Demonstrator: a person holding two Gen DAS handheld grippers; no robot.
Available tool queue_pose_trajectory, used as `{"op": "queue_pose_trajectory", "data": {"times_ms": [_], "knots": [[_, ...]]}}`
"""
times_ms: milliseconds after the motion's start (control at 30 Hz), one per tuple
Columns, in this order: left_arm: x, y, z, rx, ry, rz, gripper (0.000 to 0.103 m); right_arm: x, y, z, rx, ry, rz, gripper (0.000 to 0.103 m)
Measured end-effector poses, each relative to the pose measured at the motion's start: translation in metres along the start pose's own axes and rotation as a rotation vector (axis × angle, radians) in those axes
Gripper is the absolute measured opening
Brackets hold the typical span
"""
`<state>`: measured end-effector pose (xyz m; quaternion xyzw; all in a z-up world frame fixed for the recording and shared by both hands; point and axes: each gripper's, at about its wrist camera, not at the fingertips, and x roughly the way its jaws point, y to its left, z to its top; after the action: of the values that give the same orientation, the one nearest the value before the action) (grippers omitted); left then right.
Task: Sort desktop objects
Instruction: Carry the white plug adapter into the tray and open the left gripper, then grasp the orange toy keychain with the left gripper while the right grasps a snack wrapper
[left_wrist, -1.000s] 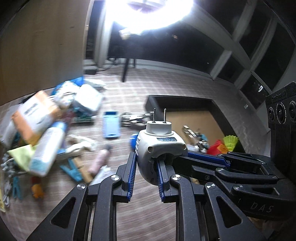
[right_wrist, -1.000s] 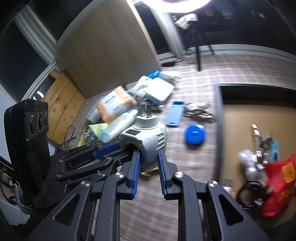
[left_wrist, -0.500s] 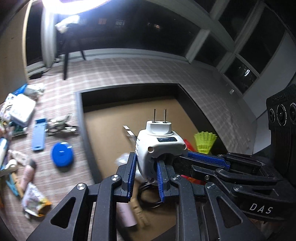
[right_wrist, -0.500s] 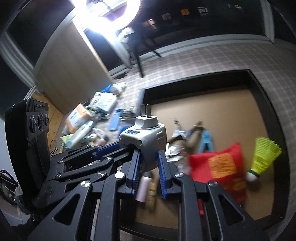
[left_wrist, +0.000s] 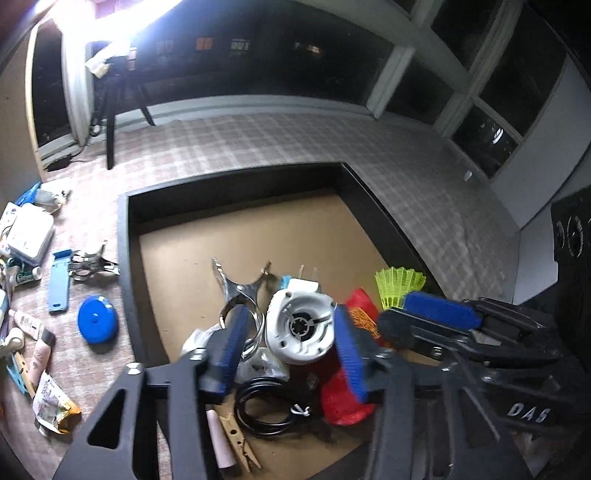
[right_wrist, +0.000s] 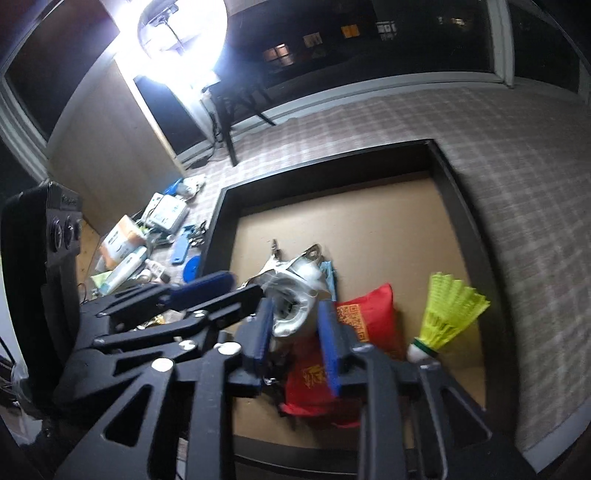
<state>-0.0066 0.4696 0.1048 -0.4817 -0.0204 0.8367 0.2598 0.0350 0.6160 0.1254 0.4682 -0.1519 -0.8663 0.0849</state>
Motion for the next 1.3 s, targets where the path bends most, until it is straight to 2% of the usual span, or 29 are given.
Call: {"op": "queue_pose_trajectory", "data": {"times_ms": [33,67,233,367,500,700,833,933,1033,1300], "knots": [[-0.003,0.004,-0.001,-0.008,-0.007,-0.001,0.053,-0.002,-0.002,0.0,0.003,-0.009,-0.006,0.057],[-0.007,0.007,-0.002,-0.009,-0.015,0.007,0.053,-0.003,-0.003,-0.001,0.002,-0.016,-0.009,0.066],[-0.021,0.021,-0.011,-0.013,-0.038,0.063,0.053,-0.002,0.013,-0.002,-0.04,-0.025,-0.019,0.066],[-0.035,0.042,-0.022,-0.036,-0.05,0.113,0.053,0.003,0.04,-0.002,-0.116,-0.029,-0.02,0.066],[-0.055,0.076,-0.038,-0.094,-0.063,0.158,0.053,0.009,0.074,-0.004,-0.21,-0.044,-0.025,0.066],[-0.095,0.152,-0.073,-0.176,-0.072,0.256,0.053,0.019,0.13,-0.022,-0.305,-0.122,-0.009,0.066],[-0.117,0.204,-0.1,-0.25,-0.057,0.296,0.053,0.042,0.171,-0.031,-0.355,-0.033,0.032,0.066],[-0.131,0.246,-0.12,-0.314,-0.038,0.329,0.053,0.064,0.2,-0.041,-0.389,0.019,0.017,0.066],[-0.141,0.282,-0.136,-0.368,-0.031,0.353,0.053,0.088,0.226,-0.051,-0.405,0.086,0.042,0.066],[-0.135,0.33,-0.154,-0.409,0.014,0.358,0.053,0.144,0.269,-0.064,-0.439,0.204,0.017,0.066]]}}
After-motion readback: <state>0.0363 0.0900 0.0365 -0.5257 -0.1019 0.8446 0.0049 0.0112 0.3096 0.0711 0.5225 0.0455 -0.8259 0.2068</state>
